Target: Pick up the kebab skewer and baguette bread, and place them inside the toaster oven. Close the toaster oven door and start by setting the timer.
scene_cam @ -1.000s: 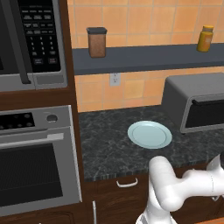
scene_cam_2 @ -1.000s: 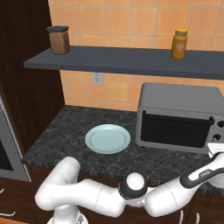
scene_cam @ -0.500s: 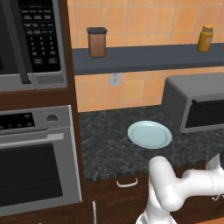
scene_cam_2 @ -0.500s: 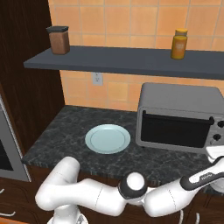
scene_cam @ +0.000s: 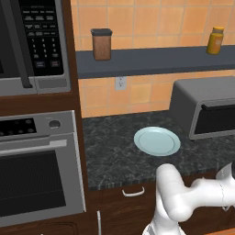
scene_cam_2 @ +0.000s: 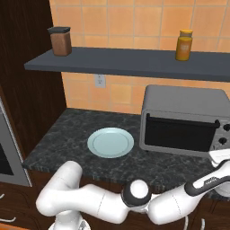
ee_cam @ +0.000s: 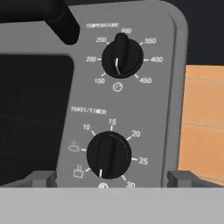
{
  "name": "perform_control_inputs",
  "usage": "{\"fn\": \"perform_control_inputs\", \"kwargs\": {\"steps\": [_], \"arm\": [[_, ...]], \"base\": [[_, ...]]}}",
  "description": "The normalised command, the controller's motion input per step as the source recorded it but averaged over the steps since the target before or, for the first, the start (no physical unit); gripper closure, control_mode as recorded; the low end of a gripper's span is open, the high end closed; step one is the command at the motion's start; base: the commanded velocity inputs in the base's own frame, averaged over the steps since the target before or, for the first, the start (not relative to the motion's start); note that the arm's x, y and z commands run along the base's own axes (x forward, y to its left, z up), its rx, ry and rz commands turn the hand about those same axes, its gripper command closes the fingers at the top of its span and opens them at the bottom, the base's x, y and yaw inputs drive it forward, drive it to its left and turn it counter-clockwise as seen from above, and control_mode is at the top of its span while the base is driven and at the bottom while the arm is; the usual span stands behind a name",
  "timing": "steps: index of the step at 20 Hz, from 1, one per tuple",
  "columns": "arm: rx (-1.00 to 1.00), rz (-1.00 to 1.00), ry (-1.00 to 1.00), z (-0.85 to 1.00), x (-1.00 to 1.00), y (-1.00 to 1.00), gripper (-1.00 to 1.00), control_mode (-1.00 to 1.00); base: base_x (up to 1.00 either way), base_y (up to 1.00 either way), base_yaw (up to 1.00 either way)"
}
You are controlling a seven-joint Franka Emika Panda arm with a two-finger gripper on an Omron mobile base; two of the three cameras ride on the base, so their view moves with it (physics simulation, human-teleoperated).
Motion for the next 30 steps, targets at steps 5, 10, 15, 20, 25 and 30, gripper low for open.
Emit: {"fn": "perform_control_inputs", "kwargs": {"steps": [5,10,15,20,25,30], "arm": [[0.0,-0.18,0.0,0.01,0.25,0.08,-1.0,-1.0],[0.0,-0.23,0.0,0.05,0.11,0.35,-1.0,-1.0],[0.0,-0.17,0.0,0.01,0.04,0.41,-1.0,-1.0],[0.0,-0.16,0.0,0.1,0.11,0.49,-1.0,-1.0],[0.0,-0.11,0.0,0.19,0.22,0.27,-1.0,-1.0],[0.0,-0.1,0.0,0.02,0.31,0.07,-1.0,-1.0]], "base": [[0.0,0.0,0.0],[0.0,0.0,0.0],[0.0,0.0,0.0],[0.0,0.0,0.0],[0.0,0.0,0.0],[0.0,0.0,0.0]]}}
